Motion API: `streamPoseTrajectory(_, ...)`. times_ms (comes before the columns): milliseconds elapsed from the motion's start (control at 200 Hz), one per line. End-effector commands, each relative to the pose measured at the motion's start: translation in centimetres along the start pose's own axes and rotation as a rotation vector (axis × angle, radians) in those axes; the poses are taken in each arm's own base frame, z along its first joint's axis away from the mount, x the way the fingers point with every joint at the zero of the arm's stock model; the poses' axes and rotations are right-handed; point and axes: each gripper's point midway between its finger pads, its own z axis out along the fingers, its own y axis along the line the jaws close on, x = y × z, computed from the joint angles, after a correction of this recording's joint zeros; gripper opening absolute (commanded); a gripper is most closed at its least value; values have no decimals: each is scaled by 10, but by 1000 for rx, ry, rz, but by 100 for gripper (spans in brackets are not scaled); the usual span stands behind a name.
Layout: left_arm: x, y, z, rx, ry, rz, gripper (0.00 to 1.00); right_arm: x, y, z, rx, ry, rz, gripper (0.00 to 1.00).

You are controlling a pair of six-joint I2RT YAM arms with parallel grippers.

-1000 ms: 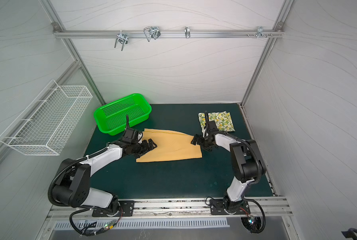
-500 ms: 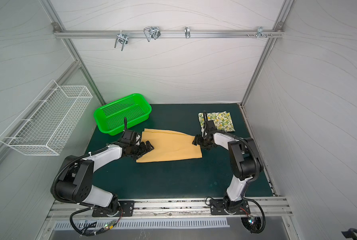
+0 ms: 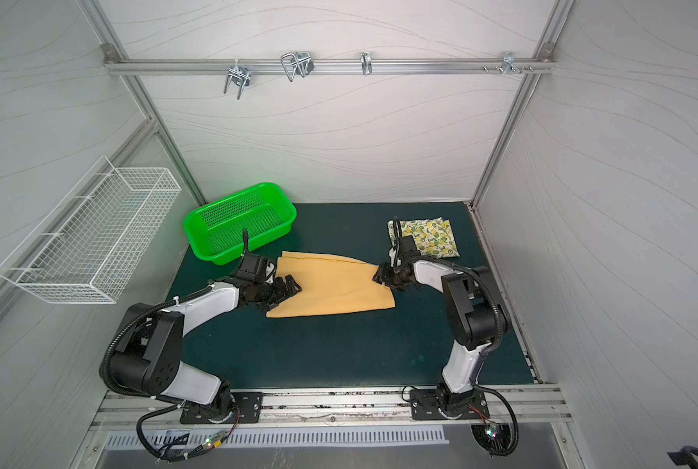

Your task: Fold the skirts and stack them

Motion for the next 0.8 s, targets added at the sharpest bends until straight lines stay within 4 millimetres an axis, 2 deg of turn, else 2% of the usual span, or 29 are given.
streamPoseTrajectory(0, 3, 4, 7, -2, 23, -3, 99, 44, -17, 20, 37, 145, 59, 55)
streamPoseTrajectory(75, 4, 3, 8, 1, 27, -6, 99, 41, -15, 18, 33, 133, 57, 46)
streamPoseTrajectory(160, 5, 3, 7, 3, 29, -6, 99, 37, -11, 14, 23, 117, 57, 30)
streamPoseTrajectory(435, -3, -10, -4, 34, 9, 10, 99, 19, 2, -4, 17, 71, 11, 4)
streamPoseTrajectory(555, -12, -30, -16, 94, -13, 21, 99, 9, 6, -20, 47, 34, -35, 0)
streamPoseTrajectory(795, -22, -82, -36, 223, -55, 78, 99, -12, 17, -58, 104, -44, -125, 0)
